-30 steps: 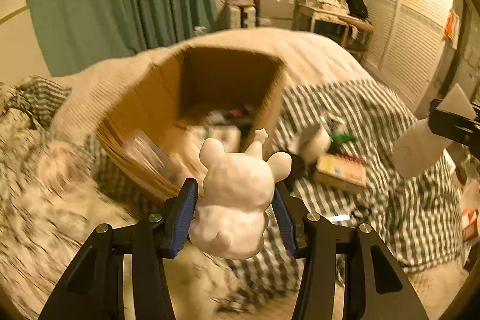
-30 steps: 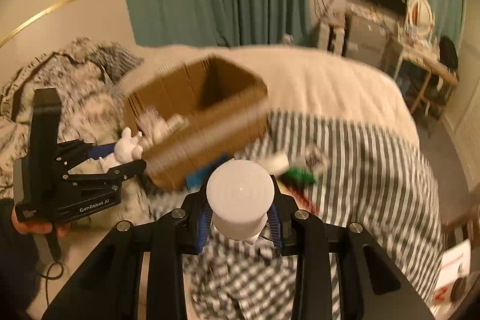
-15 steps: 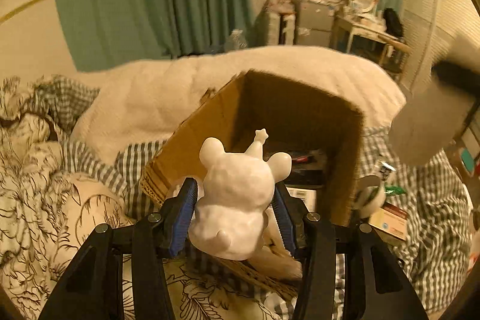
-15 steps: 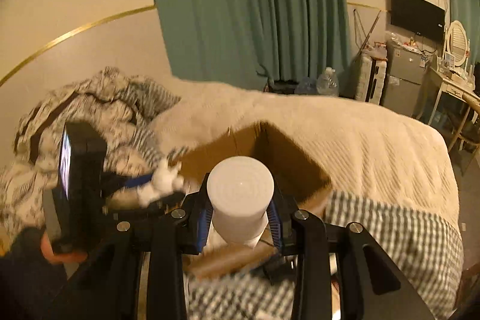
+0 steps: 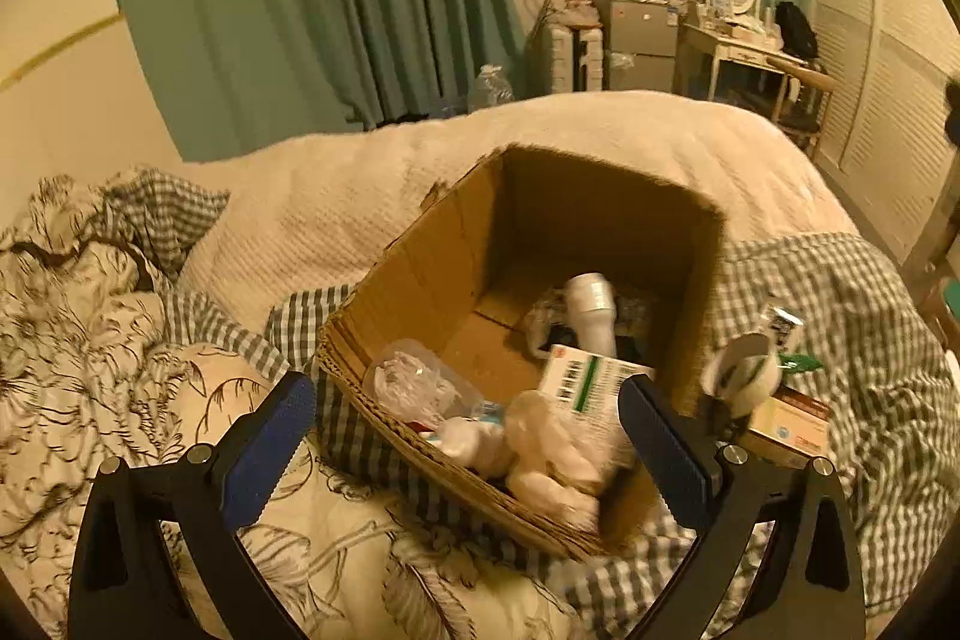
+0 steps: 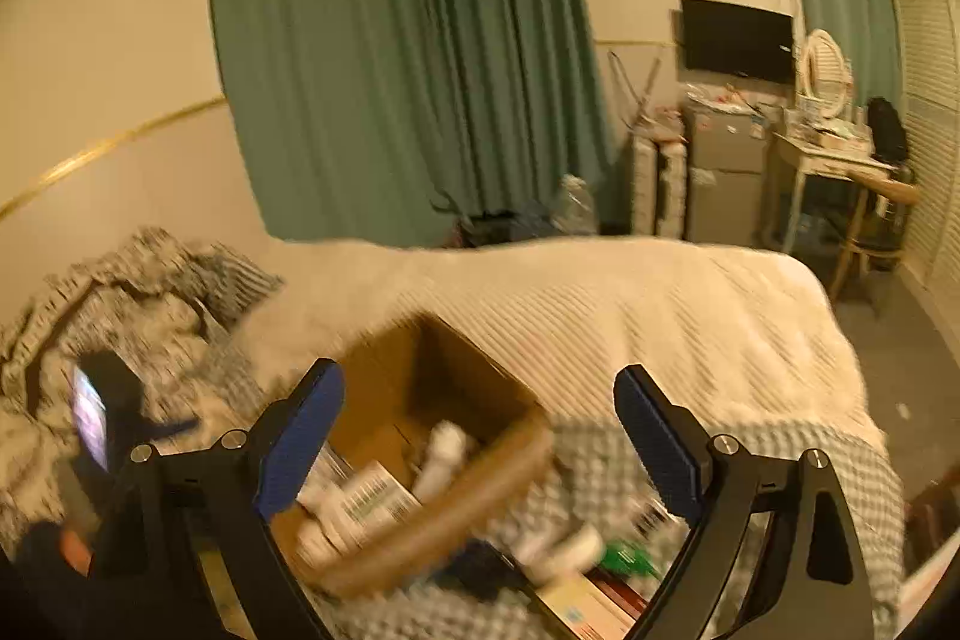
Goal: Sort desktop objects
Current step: 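Drop the figurine and pill bottle into the cardboard box with both grippers, then grasp the Amoxicillin Capsules box with the right gripper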
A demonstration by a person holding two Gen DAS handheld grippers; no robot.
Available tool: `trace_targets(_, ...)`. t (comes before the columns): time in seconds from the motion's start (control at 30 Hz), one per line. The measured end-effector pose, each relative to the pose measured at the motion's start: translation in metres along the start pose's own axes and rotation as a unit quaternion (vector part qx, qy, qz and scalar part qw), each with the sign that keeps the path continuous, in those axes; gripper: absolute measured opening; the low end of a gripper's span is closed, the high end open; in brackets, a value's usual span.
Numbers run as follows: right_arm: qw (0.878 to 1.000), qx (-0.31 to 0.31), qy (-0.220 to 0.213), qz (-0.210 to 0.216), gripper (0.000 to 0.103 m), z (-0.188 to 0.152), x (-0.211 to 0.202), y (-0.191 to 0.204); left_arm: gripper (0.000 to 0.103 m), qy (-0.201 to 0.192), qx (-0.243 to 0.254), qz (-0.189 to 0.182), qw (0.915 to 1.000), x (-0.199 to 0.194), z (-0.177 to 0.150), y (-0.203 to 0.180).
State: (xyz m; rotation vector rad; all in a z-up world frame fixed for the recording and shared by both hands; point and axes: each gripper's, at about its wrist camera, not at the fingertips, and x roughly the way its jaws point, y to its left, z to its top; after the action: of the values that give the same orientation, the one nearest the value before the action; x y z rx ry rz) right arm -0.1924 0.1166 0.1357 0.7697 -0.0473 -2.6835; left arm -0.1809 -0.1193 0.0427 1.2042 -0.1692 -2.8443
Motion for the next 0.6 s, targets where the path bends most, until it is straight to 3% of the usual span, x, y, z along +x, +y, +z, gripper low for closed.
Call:
trace_targets(0.13, 0.999, 0.007, 0.024, -0.035, 0.092, -0.020, -0.026, -0.026, 0.103, -0.010, 0.005, -0.021, 0.9997, -0.029, 0.001, -0.028)
trace_targets(0.3, 0.998, 0.008, 0.020, -0.051, 0.092, -0.033, -0.070, -0.056, 0.103, -0.009, 0.004, -0.060, 0.9982, -0.050, -0.013, -0.079)
trace_targets(0.4, 0.998, 0.001, 0.030, -0.061, 0.092, -0.049, -0.091, -0.071, 0.103, 0.015, 0.014, -0.081, 0.9965, -0.042, -0.038, -0.117)
trace_targets(0.53, 0.996, -0.037, 0.015, -0.085, 0.092, -0.078, -0.120, -0.090, 0.103, 0.085, 0.051, -0.096, 0.9904, -0.002, -0.091, -0.182)
trace_targets(0.6, 0.994, -0.048, 0.027, -0.091, 0.092, -0.094, -0.127, -0.101, 0.103, 0.100, 0.068, -0.098, 0.9877, 0.014, -0.110, -0.207)
